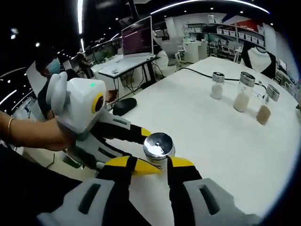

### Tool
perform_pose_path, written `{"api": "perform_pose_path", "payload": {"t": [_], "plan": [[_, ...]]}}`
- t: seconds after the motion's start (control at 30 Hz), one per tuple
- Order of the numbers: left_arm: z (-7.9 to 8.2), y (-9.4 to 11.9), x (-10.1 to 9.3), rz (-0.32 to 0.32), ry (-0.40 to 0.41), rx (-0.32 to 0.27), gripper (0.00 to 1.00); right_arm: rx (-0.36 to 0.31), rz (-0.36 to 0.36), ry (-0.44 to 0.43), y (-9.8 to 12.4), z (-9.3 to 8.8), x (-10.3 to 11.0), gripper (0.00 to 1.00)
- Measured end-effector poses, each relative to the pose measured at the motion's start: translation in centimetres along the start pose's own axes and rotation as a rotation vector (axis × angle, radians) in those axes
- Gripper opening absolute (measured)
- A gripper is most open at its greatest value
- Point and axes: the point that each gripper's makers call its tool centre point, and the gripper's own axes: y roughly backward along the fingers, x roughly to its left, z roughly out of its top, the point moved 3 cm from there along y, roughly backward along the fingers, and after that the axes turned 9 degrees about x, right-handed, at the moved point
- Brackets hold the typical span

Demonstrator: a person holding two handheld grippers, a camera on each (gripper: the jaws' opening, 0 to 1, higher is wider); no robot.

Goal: Rotate the seasoning bottle until the label or dispensing opening points toward the visible target arrow and the bottle remains upright within the marked orientation range

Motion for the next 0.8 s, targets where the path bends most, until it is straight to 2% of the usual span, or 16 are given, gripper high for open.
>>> {"api": "perform_pose_path", "payload": {"t": [0.17, 0.37, 0.53, 0.67, 0.8], "plan": [[-0.4, 0.7, 0.0, 0.03, 0.003, 0.002, 0.38, -0.008, 0.046, 0.019, -0.4, 0.4, 1.1, 0.27], [0.3, 1.7, 0.1, 0.075, 0.023, -0.026, 0.38, -0.03, 0.036, 0.002, 0.4, 0.4, 0.4, 0.27], [1.1, 2.0, -0.3, 0.093, 0.012, -0.04, 0.38, -0.048, -0.027, -0.062, 1.8, -0.5, -1.6, 0.27], [1.3, 1.7, -0.6, 0.112, -0.021, -0.021, 0.41, -0.084, -0.124, -0.136, 3.5, -1.3, -3.9, 0.27], [1.8, 1.3, -0.4, 0.131, -0.002, -0.026, 0.41, -0.08, -0.179, -0.122, 5.0, -2.4, -5.2, 0.27]]}}
